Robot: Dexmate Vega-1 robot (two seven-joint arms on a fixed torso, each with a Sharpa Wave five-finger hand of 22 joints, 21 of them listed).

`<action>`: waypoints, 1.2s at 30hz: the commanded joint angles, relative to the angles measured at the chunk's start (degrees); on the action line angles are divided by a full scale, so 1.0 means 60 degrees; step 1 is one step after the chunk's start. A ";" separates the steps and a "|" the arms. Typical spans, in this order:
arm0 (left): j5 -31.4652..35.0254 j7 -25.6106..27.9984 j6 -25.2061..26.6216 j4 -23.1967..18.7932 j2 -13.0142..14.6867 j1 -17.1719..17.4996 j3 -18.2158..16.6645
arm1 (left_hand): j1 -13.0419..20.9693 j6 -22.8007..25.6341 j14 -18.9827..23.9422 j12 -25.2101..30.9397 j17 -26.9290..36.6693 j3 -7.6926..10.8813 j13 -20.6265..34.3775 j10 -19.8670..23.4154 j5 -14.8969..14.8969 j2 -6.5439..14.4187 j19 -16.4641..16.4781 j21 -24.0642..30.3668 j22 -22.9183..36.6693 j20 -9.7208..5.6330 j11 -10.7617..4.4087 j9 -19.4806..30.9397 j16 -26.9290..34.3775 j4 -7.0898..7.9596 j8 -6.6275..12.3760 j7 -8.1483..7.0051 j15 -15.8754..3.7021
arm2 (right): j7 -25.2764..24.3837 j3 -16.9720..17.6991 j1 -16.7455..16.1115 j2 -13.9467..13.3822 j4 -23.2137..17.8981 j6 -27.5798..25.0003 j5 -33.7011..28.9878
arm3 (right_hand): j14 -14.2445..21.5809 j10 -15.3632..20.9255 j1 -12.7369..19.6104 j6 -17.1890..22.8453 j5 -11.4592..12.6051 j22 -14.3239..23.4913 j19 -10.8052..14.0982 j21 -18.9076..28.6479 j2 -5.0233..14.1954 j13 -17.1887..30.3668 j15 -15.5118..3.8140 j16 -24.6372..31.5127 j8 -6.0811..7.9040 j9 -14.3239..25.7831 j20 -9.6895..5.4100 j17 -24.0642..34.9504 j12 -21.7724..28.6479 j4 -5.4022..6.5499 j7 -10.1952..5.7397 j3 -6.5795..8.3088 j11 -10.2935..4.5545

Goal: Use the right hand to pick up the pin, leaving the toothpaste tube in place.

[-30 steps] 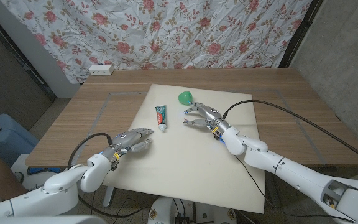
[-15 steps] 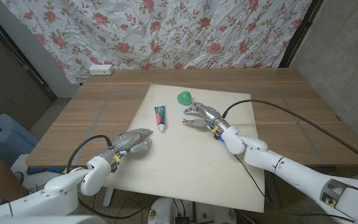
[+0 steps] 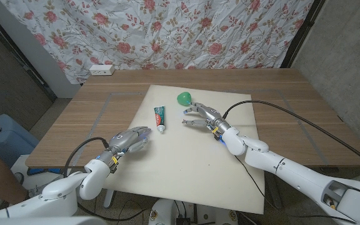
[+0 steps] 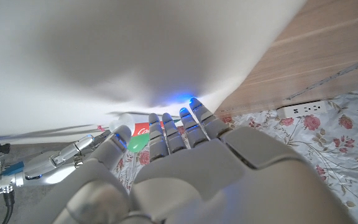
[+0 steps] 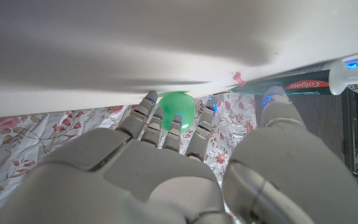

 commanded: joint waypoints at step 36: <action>-0.1863 0.1153 -0.2407 0.1076 -0.2049 0.0252 -0.1616 | 0.0031 0.0128 0.0134 0.0020 -0.0042 0.0077 0.0017 0.0115 0.0036 0.0798 0.0328 0.0021 -0.0008 -0.0950 0.0004 0.0028 -0.0018 0.0059 0.0023 0.0066 -0.0792 | 0.0145 0.0850 -0.0867 -0.0363 -0.1501 -0.0515 0.0987 | -0.0010 0.0093 -0.0424 -0.1409 -0.0111 0.0000 0.0142 0.0063 0.0392 -0.0005 -0.0168 0.0003 -0.0630 -0.0076 -0.0248 0.0000 0.0009 0.0049 0.0012 -0.0080 0.0094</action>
